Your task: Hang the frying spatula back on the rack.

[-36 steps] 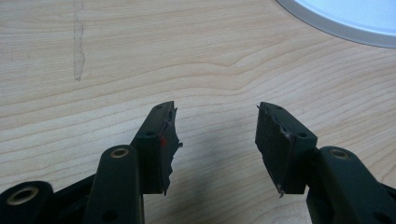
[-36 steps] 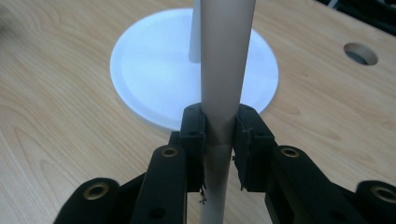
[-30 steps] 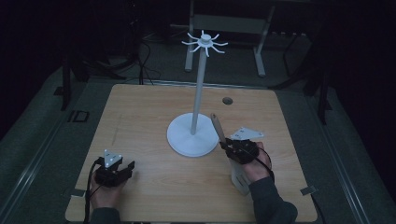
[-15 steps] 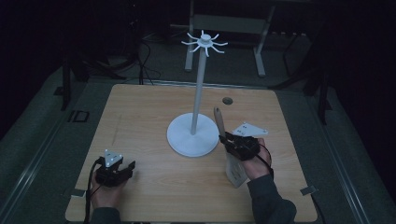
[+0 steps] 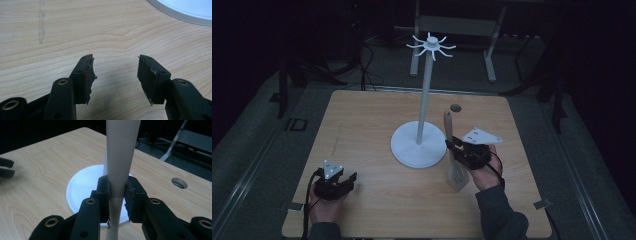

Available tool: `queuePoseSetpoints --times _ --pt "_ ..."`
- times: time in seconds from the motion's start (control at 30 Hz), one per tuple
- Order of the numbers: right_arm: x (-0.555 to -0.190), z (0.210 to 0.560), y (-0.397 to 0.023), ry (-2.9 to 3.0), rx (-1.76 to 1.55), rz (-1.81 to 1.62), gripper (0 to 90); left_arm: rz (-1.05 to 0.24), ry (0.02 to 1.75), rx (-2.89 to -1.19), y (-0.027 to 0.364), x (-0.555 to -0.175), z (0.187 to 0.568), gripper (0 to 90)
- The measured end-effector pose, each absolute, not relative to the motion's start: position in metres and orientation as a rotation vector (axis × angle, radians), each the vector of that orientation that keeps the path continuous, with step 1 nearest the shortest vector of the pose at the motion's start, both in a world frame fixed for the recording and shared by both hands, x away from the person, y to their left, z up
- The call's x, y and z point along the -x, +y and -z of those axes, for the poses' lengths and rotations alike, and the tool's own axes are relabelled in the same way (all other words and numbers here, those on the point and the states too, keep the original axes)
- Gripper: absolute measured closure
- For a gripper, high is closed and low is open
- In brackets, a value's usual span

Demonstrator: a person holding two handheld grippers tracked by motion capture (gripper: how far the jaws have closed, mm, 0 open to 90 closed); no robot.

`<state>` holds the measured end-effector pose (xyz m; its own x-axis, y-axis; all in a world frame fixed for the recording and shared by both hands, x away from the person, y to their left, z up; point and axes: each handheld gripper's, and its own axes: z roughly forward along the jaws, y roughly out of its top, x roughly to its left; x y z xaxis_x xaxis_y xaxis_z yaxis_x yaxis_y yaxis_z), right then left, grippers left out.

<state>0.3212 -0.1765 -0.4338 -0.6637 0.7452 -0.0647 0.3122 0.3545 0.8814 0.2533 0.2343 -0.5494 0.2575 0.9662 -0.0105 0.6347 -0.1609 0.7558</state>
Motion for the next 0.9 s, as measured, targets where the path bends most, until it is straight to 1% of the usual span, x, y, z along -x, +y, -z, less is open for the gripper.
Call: queuePoseSetpoints --times 0.9 --pt "-0.329 0.415 -0.176 2.097 -0.902 -1.354 74.8 -0.654 1.457 -1.874 0.235 -0.253 0.549 46.5"
